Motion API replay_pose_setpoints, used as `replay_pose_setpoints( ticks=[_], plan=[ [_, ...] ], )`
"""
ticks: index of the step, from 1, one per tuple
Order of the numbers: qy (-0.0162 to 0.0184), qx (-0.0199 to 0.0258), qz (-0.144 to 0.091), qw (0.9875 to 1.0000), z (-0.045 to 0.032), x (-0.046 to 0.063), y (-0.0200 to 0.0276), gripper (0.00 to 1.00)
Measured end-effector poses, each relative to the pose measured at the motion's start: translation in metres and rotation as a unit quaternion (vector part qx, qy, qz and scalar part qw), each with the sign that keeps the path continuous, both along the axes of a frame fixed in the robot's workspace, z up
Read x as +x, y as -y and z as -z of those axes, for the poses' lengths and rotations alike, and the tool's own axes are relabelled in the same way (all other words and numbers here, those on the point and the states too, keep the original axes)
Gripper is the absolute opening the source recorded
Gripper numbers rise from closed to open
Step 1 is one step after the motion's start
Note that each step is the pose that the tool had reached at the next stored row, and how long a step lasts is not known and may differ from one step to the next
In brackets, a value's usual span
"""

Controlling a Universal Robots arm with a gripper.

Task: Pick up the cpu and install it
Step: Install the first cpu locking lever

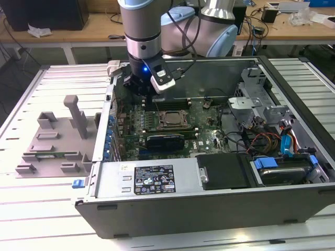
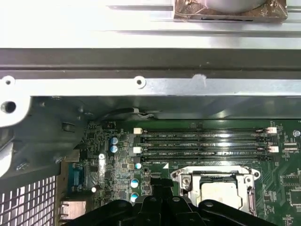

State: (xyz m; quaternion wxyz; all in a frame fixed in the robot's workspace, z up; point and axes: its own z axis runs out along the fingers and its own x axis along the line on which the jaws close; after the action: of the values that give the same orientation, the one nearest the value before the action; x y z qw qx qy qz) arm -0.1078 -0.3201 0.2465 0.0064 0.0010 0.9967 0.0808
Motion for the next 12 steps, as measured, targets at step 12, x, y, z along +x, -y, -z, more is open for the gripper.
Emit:
replay_pose_setpoints(
  ticks=[12],
  plan=[
    [0.0004,0.0168,0.0,0.9999,0.0,0.012,0.0,0.11]
  ],
)
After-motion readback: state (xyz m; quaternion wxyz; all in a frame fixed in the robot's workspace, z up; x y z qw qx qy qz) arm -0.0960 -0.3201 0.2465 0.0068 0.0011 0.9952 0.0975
